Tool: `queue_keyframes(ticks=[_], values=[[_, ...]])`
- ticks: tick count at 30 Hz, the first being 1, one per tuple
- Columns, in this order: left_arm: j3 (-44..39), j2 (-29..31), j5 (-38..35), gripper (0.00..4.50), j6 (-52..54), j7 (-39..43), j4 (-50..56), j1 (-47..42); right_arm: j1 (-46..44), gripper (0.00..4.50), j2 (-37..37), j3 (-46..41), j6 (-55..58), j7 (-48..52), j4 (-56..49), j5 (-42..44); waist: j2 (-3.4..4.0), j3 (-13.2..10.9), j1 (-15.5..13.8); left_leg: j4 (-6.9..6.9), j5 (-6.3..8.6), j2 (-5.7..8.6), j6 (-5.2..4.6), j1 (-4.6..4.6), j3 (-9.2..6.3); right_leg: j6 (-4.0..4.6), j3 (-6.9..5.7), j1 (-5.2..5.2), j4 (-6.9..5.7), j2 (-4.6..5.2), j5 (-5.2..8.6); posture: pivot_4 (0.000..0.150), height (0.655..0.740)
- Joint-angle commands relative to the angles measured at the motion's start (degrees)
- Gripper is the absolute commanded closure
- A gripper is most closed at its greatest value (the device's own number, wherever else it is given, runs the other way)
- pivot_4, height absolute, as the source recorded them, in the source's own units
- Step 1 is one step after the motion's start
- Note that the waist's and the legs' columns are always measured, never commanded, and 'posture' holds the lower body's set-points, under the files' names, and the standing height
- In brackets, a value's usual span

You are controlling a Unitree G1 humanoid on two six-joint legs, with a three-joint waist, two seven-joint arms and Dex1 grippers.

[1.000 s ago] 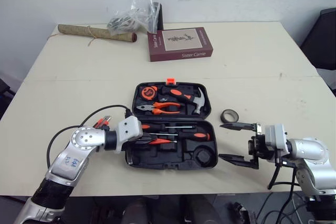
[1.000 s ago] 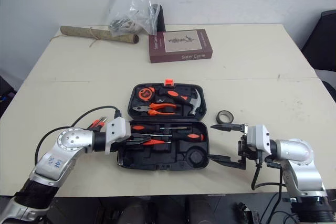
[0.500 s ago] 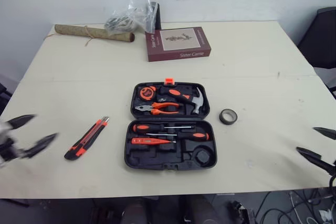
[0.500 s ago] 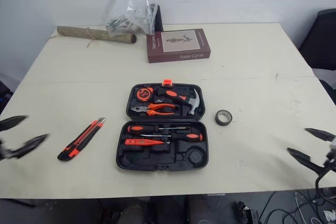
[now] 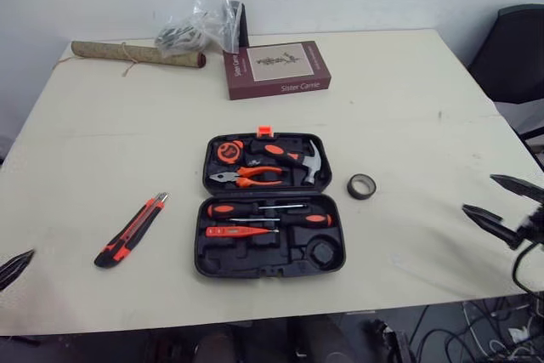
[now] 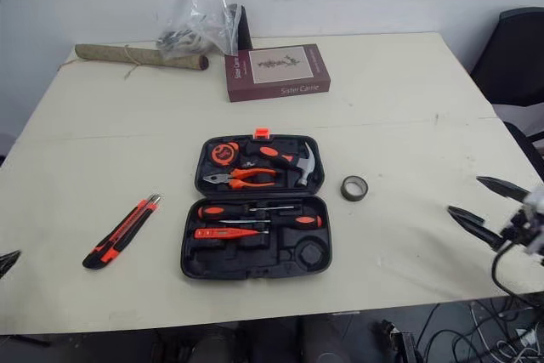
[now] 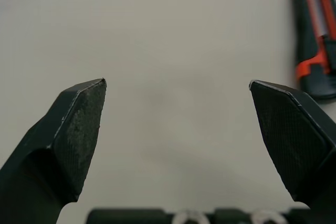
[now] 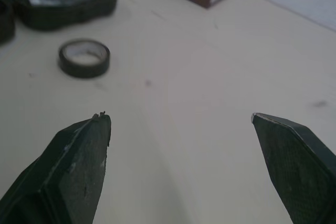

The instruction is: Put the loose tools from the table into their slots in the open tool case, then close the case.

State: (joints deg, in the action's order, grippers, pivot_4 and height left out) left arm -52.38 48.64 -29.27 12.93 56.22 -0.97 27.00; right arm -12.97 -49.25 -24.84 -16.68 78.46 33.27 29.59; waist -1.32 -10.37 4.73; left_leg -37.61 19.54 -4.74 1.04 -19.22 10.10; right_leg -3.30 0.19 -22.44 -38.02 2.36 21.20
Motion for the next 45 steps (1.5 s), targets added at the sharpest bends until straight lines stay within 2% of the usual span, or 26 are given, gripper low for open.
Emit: queue_keyframes(ticks=[1,5,8,13,19,22,26,27,31,34,37,39,41,45], values=[[3.10,0.74,-4.06,0.06,11.70,-4.04,11.70,0.26,-0.90,0.00,2.63,3.13,6.68,-0.05,-13.83,4.73,0.02,-0.01,-0.21,0.00,-0.01,0.00,0.01,-0.02,-0.03,-0.01,-0.02,0.00,0.00,0.00,0.00,0.150,0.7400],[8.08,0.82,-5.35,0.06,22.53,-9.95,19.98,-1.66,-0.17,0.00,6.96,7.79,13.69,-1.10,-27.46,8.72,0.02,-0.01,-0.28,0.05,-0.03,0.00,0.03,-0.04,-0.08,-0.01,-0.05,-0.01,0.01,-0.02,0.00,0.150,0.7400],[11.48,0.03,-4.79,0.06,28.05,-15.32,23.24,-4.34,0.47,0.00,9.30,10.63,15.13,-0.91,-33.44,9.01,0.01,-0.01,-0.31,0.06,-0.03,0.01,0.03,-0.07,-0.09,-0.02,-0.04,-0.01,0.04,-0.02,-0.01,0.150,0.7400],[19.90,-0.33,0.31,0.06,28.82,-19.77,23.05,-8.69,1.22,0.00,13.17,14.86,13.26,1.50,-39.26,8.90,-0.01,-0.01,-0.40,0.03,-0.02,0.04,0.01,-0.07,-0.08,-0.02,-0.04,-0.01,0.06,-0.03,-0.01,0.150,0.7400],[28.21,-0.14,4.41,0.06,27.40,-19.90,16.97,-15.34,0.63,0.00,15.56,17.87,11.55,2.30,-38.94,6.88,-0.01,-0.01,-0.50,-0.05,-0.03,0.04,0.00,-0.07,-0.06,-0.02,-0.04,-0.02,0.03,-0.04,-0.01,0.150,0.7400],[32.30,2.59,6.92,0.92,27.28,-17.20,16.23,-15.14,1.02,0.00,15.85,18.38,10.36,2.89,-37.95,5.90,-0.01,-0.01,-0.70,-0.08,-0.03,0.04,0.00,-0.06,-0.05,-0.02,-0.03,-0.02,0.01,-0.03,-0.01,0.150,0.7400],[32.48,3.21,7.04,2.75,27.27,-16.17,16.13,-14.19,2.02,0.00,16.39,17.76,7.70,2.87,-35.57,4.58,0.03,0.01,-1.15,-0.13,-0.02,0.04,-0.01,-0.03,-0.03,-0.02,0.00,-0.01,-0.02,-0.01,-0.01,0.150,0.7400],[31.77,2.83,6.88,3.01,26.73,-16.26,16.33,-14.32,2.37,0.00,16.50,17.57,6.70,3.04,-34.65,4.20,0.03,0.01,-1.20,-0.13,-0.02,0.04,-0.01,-0.01,-0.02,-0.02,0.00,-0.01,-0.03,-0.02,-0.01,0.150,0.7400],[26.67,2.43,6.50,3.02,19.47,-15.01,17.93,-15.95,3.60,0.00,16.31,16.46,3.80,2.99,-32.33,3.67,0.03,0.00,-1.29,-0.12,-0.02,0.03,-0.01,-0.03,0.00,-0.01,0.01,-0.03,-0.03,-0.03,-0.01,0.150,0.7400],[23.48,4.19,1.69,3.02,15.63,-7.46,22.85,-17.05,4.28,0.00,16.17,14.72,3.96,1.22,-31.66,4.34,-0.09,-0.04,-1.52,-0.20,-0.02,0.02,-0.01,-0.07,-0.02,-0.01,-0.02,-0.04,-0.07,-0.03,-0.01,0.150,0.7400],[23.50,6.56,-3.74,3.02,16.39,-1.10,27.96,-19.02,4.84,0.00,15.16,13.61,3.80,1.13,-30.90,4.19,-0.15,-0.09,-1.96,-0.27,-0.02,0.03,-0.02,-0.11,-0.04,-0.01,-0.04,-0.02,-0.09,-0.01,-0.01,0.150,0.7400],[27.28,8.66,-7.38,3.02,19.18,1.39,31.38,-22.02,5.23,0.00,14.47,13.07,3.85,1.56,-30.28,4.09,-0.13,-0.10,-2.03,-0.31,0.00,0.07,-0.06,-0.08,-0.04,-0.02,-0.03,0.06,-0.09,0.04,-0.01,0.150,0.7400],[33.49,11.03,-8.02,3.02,20.28,3.73,35.01,-25.27,5.59,0.00,13.47,13.04,3.50,2.91,-29.46,3.83,-0.12,-0.10,-2.02,-0.31,0.00,0.07,-0.05,-0.07,-0.04,-0.02,-0.02,0.06,-0.09,0.00,-0.01,0.150,0.7400],[47.17,11.72,-5.26,3.02,23.37,2.96,39.18,-35.14,6.15,0.00,12.16,12.98,3.62,3.94,-29.10,4.04,-0.09,-0.12,-2.16,-0.33,0.00,0.07,-0.05,-0.08,-0.03,-0.03,0.04,0.04,-0.10,-0.08,-0.02,0.150,0.7400]])
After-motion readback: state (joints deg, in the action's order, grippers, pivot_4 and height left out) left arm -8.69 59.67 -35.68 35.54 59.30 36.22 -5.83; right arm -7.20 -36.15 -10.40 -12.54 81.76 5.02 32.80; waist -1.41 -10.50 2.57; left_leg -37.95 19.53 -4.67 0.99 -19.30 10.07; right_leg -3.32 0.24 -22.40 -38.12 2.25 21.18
